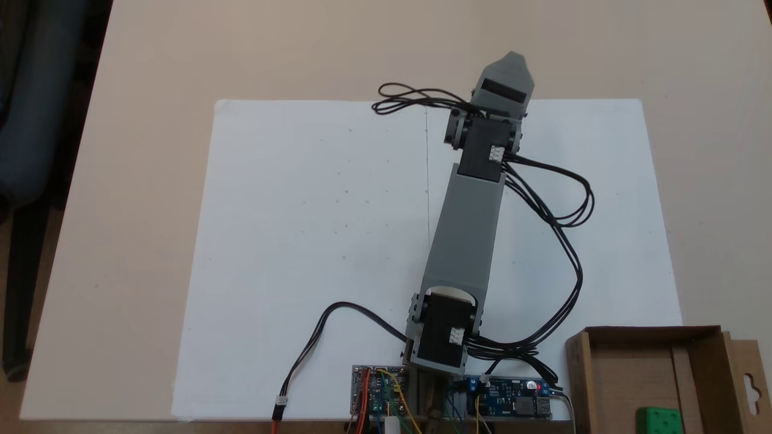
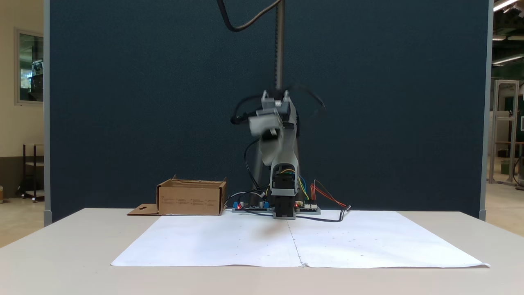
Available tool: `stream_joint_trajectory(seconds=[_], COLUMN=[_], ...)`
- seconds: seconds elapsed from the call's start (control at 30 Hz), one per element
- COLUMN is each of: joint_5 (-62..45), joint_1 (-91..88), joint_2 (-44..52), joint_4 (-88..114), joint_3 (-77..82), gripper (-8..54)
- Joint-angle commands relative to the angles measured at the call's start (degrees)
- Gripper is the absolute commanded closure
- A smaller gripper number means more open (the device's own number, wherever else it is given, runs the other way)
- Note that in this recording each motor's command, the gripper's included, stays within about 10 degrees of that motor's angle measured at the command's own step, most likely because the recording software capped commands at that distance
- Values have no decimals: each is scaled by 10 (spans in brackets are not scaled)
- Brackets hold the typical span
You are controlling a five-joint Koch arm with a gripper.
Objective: Grasp a green dice and put it in the bin.
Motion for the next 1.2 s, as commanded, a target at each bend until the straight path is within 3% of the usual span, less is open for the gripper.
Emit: stream_joint_trajectory(seconds=[0.0, 0.3, 1.17], joint_5=[-3, -54, -76], joint_1=[-13, -91, -98], joint_2=[40, 79, 116], joint_4=[-95, -331, -845], joint_3=[30, 300, 625], gripper=[-9, 2, -3])
